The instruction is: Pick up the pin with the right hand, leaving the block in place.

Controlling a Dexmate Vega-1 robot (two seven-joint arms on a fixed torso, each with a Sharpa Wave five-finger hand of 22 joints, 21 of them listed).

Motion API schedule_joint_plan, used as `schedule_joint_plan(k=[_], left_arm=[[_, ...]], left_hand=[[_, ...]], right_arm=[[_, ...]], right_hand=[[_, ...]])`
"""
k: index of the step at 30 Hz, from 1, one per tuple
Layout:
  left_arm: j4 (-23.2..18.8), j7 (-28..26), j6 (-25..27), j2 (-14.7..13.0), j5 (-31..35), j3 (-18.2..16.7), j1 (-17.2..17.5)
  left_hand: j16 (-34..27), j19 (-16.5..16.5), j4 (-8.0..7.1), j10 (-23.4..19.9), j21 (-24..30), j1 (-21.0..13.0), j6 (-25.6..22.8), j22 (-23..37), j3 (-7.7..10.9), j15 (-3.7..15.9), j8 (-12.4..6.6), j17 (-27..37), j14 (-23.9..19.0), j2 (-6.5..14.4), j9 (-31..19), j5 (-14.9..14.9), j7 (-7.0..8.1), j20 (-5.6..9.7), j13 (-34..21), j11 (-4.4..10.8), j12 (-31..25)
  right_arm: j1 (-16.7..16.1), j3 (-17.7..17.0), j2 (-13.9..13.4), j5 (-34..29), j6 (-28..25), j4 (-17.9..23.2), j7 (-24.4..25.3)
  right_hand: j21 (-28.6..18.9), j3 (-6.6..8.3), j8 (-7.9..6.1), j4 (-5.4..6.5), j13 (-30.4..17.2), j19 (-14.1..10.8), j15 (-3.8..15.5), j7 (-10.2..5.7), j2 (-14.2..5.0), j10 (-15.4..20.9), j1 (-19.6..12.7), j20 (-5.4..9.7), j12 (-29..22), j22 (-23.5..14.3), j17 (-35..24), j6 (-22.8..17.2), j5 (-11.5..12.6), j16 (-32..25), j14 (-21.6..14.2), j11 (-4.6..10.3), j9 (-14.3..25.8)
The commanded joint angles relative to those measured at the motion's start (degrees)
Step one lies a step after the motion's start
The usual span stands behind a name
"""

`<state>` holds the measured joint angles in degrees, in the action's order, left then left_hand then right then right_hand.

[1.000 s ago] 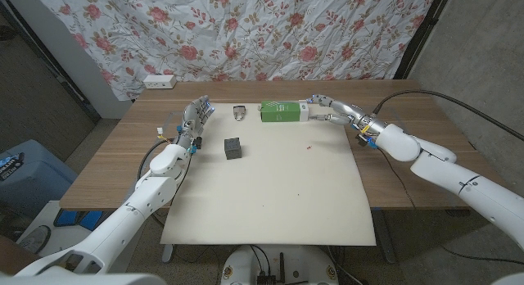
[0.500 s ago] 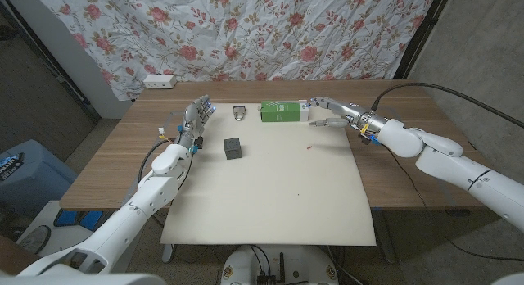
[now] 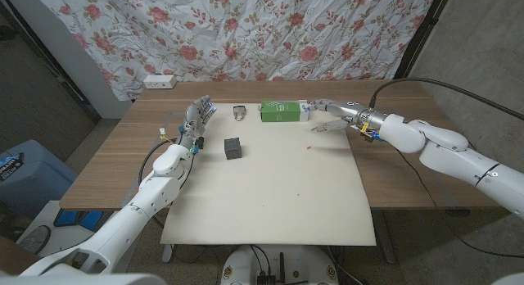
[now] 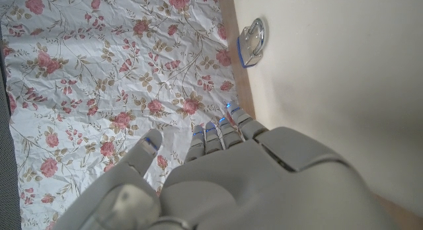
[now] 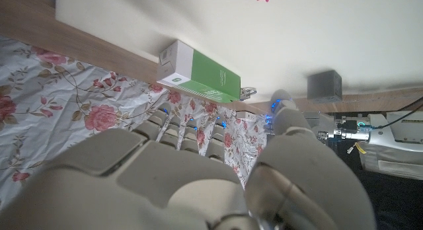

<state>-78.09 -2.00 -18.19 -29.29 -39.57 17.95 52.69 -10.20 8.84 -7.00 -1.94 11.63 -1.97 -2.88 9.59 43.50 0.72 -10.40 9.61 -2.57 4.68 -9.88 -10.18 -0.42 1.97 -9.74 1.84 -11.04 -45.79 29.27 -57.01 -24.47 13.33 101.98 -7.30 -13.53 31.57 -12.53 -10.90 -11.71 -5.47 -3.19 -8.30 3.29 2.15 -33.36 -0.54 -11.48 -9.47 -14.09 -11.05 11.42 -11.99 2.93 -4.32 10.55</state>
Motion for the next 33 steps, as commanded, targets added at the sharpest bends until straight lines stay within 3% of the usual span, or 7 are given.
schedule_joint_plan(k=[1, 12, 21, 23, 24, 33], left_arm=[[-0.81, 0.24, 0.32, -0.42, -0.15, 0.03, 0.56], [-0.60, 0.71, 0.31, -0.49, -0.30, 0.04, 0.39], [-0.70, 0.37, 0.69, -0.47, -0.22, 0.14, 0.41], [-0.84, -0.10, 0.64, -0.38, -0.14, 0.07, 0.56], [-0.84, -0.13, 0.61, -0.38, -0.10, 0.07, 0.57], [-1.15, -0.70, 1.03, -0.46, -0.12, -0.01, 0.85]], left_hand=[[-0.52, 0.42, 0.04, -0.49, 0.22, 0.42, -0.56, 0.19, 0.48, -0.14, -0.12, 0.10, -0.76, 4.49, -0.14, -0.29, -0.02, 0.94, -0.28, -0.03, -0.32], [-0.41, 0.52, 0.03, -0.60, 0.16, 0.45, -0.61, 0.19, 0.51, -0.06, -0.12, 0.11, -0.86, 4.47, -0.15, -0.29, -0.10, 0.89, -0.28, 0.02, -0.28], [-0.30, 0.58, 0.03, -0.71, 0.08, 0.47, -0.64, 0.19, 0.54, -0.06, -0.10, 0.11, -0.90, 4.46, -0.15, -0.28, -0.22, 0.89, -0.29, 0.05, -0.25], [-0.29, 0.59, 0.04, -0.75, 0.06, 0.48, -0.66, 0.19, 0.55, -0.13, -0.10, 0.11, -0.95, 4.46, -0.15, -0.28, -0.26, 0.89, -0.29, 0.01, -0.24], [-0.28, 0.62, 0.04, -0.74, 0.06, 0.48, -0.65, 0.19, 0.56, -0.10, -0.10, 0.11, -0.96, 4.46, -0.15, -0.28, -0.24, 0.90, -0.29, 0.00, -0.23], [-0.27, 0.74, 0.03, -0.93, 0.02, 0.50, -0.84, 0.19, 0.59, -0.03, -0.15, 0.12, -1.18, 4.45, -0.15, -0.28, -0.34, 0.96, -0.30, 0.00, -0.23]], right_arm=[[1.64, 1.48, -1.29, -5.12, -1.93, 2.89, -3.71], [2.49, 2.87, -0.83, -10.40, -5.11, 5.31, -6.72], [3.98, 4.25, -0.11, -12.09, -7.53, 6.55, -11.90], [4.76, 6.11, -0.04, -18.26, -10.50, 8.04, -14.50], [4.84, 6.19, 0.07, -18.18, -10.52, 8.03, -14.92], [5.01, 7.18, 1.10, -20.84, -11.31, 7.97, -15.27]], right_hand=[[-0.07, 0.40, -0.52, 0.17, 0.04, -1.94, 0.11, 0.20, 0.17, 1.01, -1.86, 0.06, -0.57, -0.13, 0.22, -0.94, 0.37, -0.62, -1.12, -0.13, 0.28], [0.11, 1.07, -1.66, 0.08, 0.11, -4.53, 0.34, -1.11, 0.72, 1.88, -5.69, -0.28, -0.56, -0.16, 0.55, -3.40, 0.77, -1.16, -2.87, 0.46, 0.54], [0.16, 0.92, -1.87, 0.17, 0.11, -5.34, 0.01, -1.04, 1.32, 1.91, -6.54, -0.53, -0.47, -0.18, 0.58, -3.62, 0.61, -1.25, -3.21, 0.42, 0.67], [0.25, 0.81, -1.90, 0.22, 0.10, -5.36, -0.04, -1.01, 1.54, 1.72, -6.64, -0.65, -0.37, -0.18, 0.58, -3.63, 0.52, -1.23, -3.17, 0.37, 0.70], [0.30, 0.74, -1.83, 0.26, 0.09, -5.38, -0.07, -0.97, 1.66, 1.52, -6.71, -0.65, -0.28, -0.18, 0.58, -3.39, 0.46, -1.21, -3.11, 0.43, 0.73], [0.61, 0.41, -2.57, 0.53, 0.04, -5.82, -0.20, -1.60, 2.12, 1.26, -7.41, -0.90, -0.15, -0.19, 0.50, -4.63, 0.06, -1.41, -3.51, 0.66, 0.96]])
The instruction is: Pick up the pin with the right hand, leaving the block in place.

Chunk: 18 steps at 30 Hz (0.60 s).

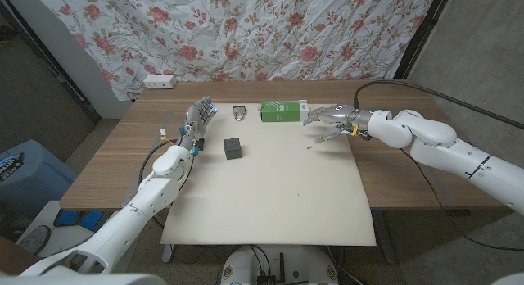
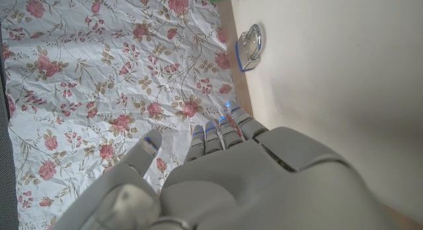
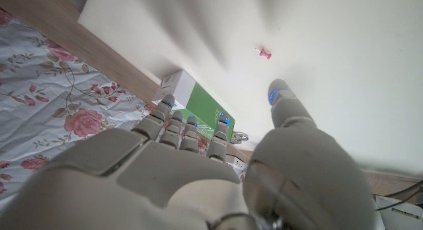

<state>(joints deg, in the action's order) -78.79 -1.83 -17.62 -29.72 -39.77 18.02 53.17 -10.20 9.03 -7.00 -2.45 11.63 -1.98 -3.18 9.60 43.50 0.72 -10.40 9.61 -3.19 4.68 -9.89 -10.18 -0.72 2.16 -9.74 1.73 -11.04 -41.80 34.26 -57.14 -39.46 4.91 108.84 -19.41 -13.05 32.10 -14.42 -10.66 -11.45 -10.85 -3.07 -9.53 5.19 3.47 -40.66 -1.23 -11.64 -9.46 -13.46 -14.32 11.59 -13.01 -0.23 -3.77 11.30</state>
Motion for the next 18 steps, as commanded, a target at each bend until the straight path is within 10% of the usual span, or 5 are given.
schedule_joint_plan(k=[1, 18], left_arm=[[-0.46, -0.88, 0.46, -0.04, 0.09, -0.08, 0.38], [0.03, -1.13, 0.88, 0.20, 0.08, 0.13, 0.31]], left_hand=[[-0.26, 0.56, 0.02, -0.42, 0.01, 0.51, -0.55, 0.18, 0.59, -0.04, -0.15, 0.11, -0.55, 4.44, -0.15, -0.28, -0.03, 0.78, -0.30, 0.09, -0.22], [-0.18, 0.70, -0.06, -0.60, -0.09, 0.59, -0.67, 0.19, 0.62, -0.10, -0.14, 0.14, -0.74, 4.43, -0.15, -0.27, -0.11, 0.69, -0.31, 0.05, -0.17]], right_arm=[[1.01, 2.17, 1.24, -5.88, -2.88, 1.10, -3.19], [1.90, 4.14, 2.79, -7.73, -1.63, -0.29, -4.27]], right_hand=[[0.16, -0.15, -0.80, 0.31, -0.23, -0.50, -0.33, -0.48, 0.23, -0.06, -0.18, -0.20, 0.02, -0.20, -0.14, -1.59, -0.15, -0.42, -0.41, 0.20, 0.23], [0.34, -0.34, -2.38, 0.40, -0.35, -2.17, 0.49, -1.28, 0.32, 1.29, -2.02, -0.03, -0.39, -0.21, -0.31, -4.39, -0.52, -0.87, -1.37, 0.93, 0.59]])
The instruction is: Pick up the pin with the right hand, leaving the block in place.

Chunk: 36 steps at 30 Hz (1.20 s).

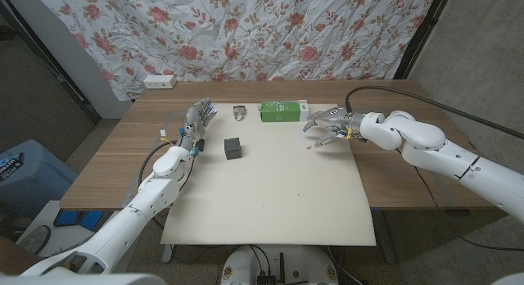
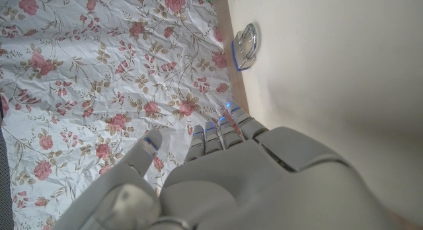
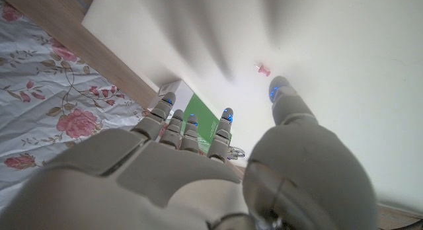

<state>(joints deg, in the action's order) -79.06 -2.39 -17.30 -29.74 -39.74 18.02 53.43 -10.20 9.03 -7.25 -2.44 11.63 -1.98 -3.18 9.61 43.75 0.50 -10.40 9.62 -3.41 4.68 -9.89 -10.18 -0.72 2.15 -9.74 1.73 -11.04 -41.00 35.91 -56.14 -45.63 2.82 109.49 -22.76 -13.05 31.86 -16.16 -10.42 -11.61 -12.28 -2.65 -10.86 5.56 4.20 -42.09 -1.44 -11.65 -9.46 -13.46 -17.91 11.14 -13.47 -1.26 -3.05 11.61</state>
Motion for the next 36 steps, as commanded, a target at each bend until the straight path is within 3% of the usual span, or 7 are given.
schedule_joint_plan(k=[1, 24, 36], left_arm=[[0.39, -0.54, 0.52, 0.28, 0.01, 0.15, 0.05], [0.08, -0.72, 0.17, 0.22, 0.36, 0.23, 0.38], [0.44, -0.34, -0.06, 0.42, 0.20, 0.31, 0.37]], left_hand=[[-0.18, 0.72, 0.18, -0.64, -0.09, 0.59, -0.70, 0.18, 0.38, 0.14, -0.15, 0.14, -0.53, 4.43, -0.15, -0.27, -0.14, 0.68, -0.31, 0.04, -0.17], [-0.07, 0.84, 0.16, -0.75, -0.21, 0.62, -0.79, 0.19, 0.44, 0.20, -0.12, 0.14, -0.62, 4.41, -0.16, -0.27, -0.05, 0.66, -0.32, 0.09, -0.09], [-0.04, 0.88, 0.17, -0.72, -0.26, 0.62, -0.74, 0.19, 0.49, 0.19, -0.08, 0.13, -0.66, 4.41, -0.17, -0.27, -0.09, 0.60, -0.32, 0.06, -0.02]], right_arm=[[1.05, 2.67, 1.91, -1.89, 0.61, -1.11, -0.57], [0.48, 3.71, 2.46, -4.23, 2.64, -3.36, 3.31], [0.19, 4.29, 2.86, -6.24, 2.34, -3.96, 4.92]], right_hand=[[0.37, -0.12, -0.74, 0.18, -0.20, -0.79, 0.06, -0.03, -0.05, 0.60, -0.70, 0.14, -0.39, -0.21, -0.33, -0.97, -0.08, -0.43, -0.38, 0.22, 0.30], [0.76, -0.51, -3.46, 0.43, -0.41, -2.44, 0.69, -0.71, -0.37, 2.39, -2.60, 0.20, -0.78, -0.25, -0.75, -5.93, -0.26, -1.19, -1.87, 0.95, 0.77], [0.83, -0.75, -3.81, 0.51, -0.47, -2.98, 0.84, -1.06, -0.37, 2.66, -3.05, -0.02, -0.78, -0.26, -0.88, -6.23, -0.49, -1.50, -2.52, 1.28, 0.90]])
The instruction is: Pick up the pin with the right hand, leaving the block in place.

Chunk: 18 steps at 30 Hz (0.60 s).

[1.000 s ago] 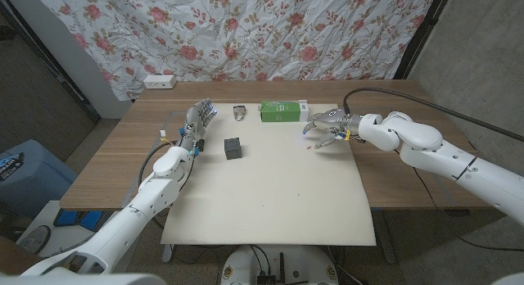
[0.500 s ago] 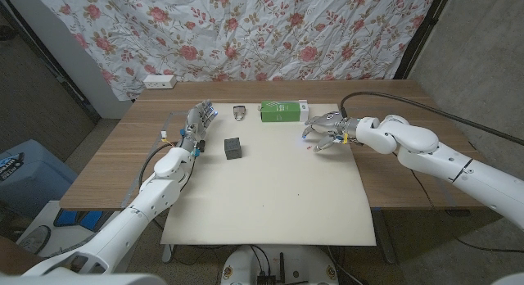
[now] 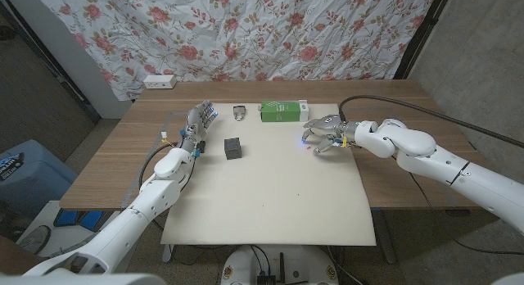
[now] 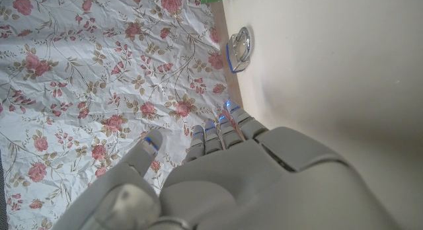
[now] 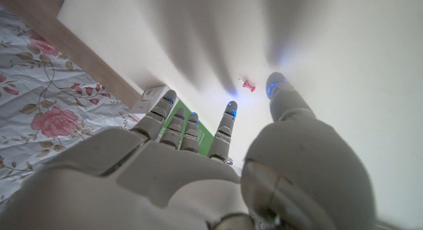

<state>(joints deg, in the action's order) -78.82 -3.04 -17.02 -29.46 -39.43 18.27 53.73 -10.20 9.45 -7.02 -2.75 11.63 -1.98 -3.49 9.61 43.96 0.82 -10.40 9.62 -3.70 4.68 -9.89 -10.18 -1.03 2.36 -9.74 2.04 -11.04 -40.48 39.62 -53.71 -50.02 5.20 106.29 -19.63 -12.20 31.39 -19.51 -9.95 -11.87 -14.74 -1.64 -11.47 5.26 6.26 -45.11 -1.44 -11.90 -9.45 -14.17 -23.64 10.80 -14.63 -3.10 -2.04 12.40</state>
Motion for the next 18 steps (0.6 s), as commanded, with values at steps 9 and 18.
schedule_joint_plan(k=[9, 18], left_arm=[[0.72, 0.60, -0.63, 0.23, -0.05, 0.07, -0.19], [0.87, 0.83, -0.61, 0.25, -0.18, 0.10, -0.26]], left_hand=[[-0.02, 0.50, -0.03, -0.47, -0.29, 0.61, -0.45, 0.19, 0.31, -0.13, -0.07, 0.12, -0.43, 4.40, -0.17, -0.27, 0.25, 0.35, -0.32, -0.21, -0.01], [0.00, 0.56, 0.02, -0.44, -0.31, 0.59, -0.51, 0.19, 0.36, -0.14, -0.08, 0.12, -0.47, 4.38, -0.17, -0.27, 0.24, 0.24, -0.32, -0.23, 0.04]], right_arm=[[-0.13, 1.04, 1.13, -3.10, 0.03, -1.72, 3.94], [0.48, 1.41, 1.36, -3.74, 1.09, -2.85, 5.87]], right_hand=[[0.10, -0.62, -1.47, 0.22, -0.29, -0.95, 0.47, -0.67, -0.17, 0.87, -0.30, 0.12, -0.54, -0.27, -0.36, -2.30, -0.32, -0.66, -1.31, 0.51, 0.28], [0.18, -1.02, -2.95, 0.24, -0.36, -1.88, 1.24, -0.85, -0.41, 1.81, -1.13, 0.62, -0.73, -0.26, -0.61, -4.93, -0.15, -1.11, -2.20, 1.25, 0.55]])
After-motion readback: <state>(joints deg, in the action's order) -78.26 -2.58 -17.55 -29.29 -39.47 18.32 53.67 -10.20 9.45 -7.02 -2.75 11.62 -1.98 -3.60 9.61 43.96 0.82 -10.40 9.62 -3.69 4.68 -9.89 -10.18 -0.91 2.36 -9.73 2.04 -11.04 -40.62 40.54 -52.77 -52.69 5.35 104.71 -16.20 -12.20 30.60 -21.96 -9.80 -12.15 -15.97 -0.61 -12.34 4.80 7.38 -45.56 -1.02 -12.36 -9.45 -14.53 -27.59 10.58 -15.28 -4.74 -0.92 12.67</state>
